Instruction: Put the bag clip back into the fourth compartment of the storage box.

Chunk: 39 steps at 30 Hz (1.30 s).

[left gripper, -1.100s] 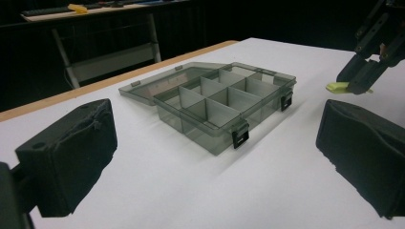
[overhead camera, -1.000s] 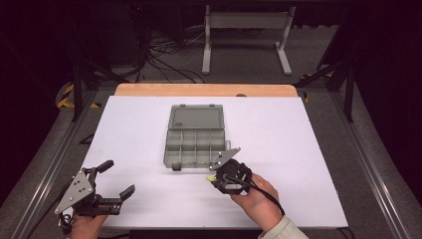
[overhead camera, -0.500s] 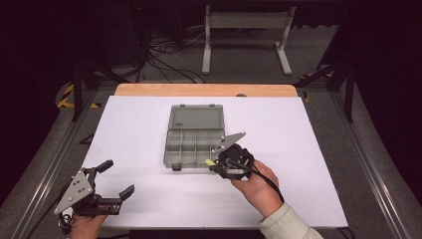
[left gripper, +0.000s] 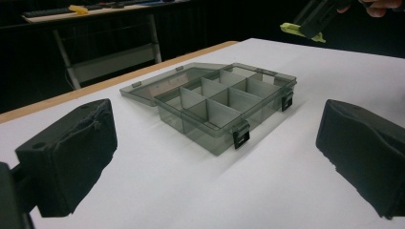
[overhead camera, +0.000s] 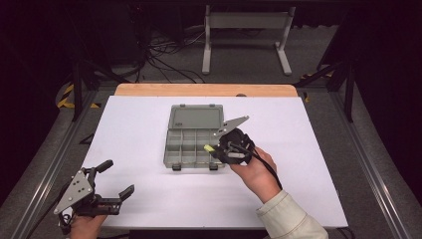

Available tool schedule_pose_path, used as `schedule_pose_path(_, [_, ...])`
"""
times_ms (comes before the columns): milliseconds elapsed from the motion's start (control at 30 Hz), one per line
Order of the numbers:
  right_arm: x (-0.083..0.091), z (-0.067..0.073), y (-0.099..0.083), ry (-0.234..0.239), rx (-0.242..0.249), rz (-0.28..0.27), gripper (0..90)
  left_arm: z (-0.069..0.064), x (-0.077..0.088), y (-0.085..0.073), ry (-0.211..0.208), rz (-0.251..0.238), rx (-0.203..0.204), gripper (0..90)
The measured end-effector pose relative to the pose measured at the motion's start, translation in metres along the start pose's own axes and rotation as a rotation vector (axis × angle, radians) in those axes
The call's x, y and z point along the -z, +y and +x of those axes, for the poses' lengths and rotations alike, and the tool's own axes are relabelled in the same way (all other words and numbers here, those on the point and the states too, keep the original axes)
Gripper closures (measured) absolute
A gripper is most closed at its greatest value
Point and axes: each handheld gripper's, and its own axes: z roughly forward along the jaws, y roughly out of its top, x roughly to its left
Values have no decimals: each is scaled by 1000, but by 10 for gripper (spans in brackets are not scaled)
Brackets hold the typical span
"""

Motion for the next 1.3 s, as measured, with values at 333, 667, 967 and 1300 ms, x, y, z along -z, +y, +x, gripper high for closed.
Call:
schedule_pose_path(333, [-8,-22,7,-22,-38,-51,781,0,0,0,-2,-3,-2,9])
schedule_pose_path(667, [-18,-41,10,-46,-70,-59,781,0,0,0,0,-1,-6,9])
schedule_pose_path(967, [-30,-56,11,-68,-102,-75,780,0,0,0,-1,9,-8,10])
schedule_pose_path(1300, [-44,-70,14,-84,-123,-73,780,0,-1,0,-2,10,-7,11])
